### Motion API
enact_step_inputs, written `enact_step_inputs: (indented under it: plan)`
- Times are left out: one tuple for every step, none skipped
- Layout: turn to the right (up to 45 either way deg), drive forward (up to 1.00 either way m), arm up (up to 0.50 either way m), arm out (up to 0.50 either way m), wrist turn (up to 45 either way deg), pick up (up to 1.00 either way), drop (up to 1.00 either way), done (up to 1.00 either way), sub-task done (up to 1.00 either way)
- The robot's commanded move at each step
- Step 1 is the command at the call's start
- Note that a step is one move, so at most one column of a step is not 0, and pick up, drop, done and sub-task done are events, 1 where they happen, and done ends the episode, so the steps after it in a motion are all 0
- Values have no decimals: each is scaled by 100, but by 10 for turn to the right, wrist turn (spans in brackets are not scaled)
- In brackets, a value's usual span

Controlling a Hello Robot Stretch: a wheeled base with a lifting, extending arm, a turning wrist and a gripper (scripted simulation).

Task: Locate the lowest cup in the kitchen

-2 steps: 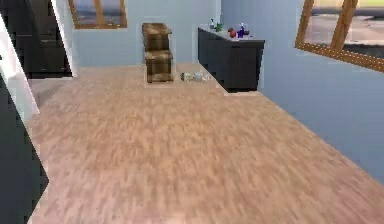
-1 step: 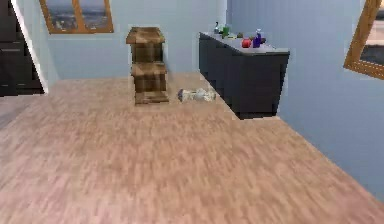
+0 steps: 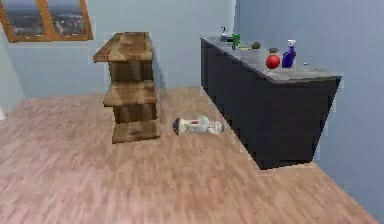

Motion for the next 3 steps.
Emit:
enact_step_inputs:
  plan:
    - [0,100,0,0,0,0,0,0,0]
    - [30,0,0,0,0,0,0,0,0]
    - [0,100,0,0,0,0,0,0,0]
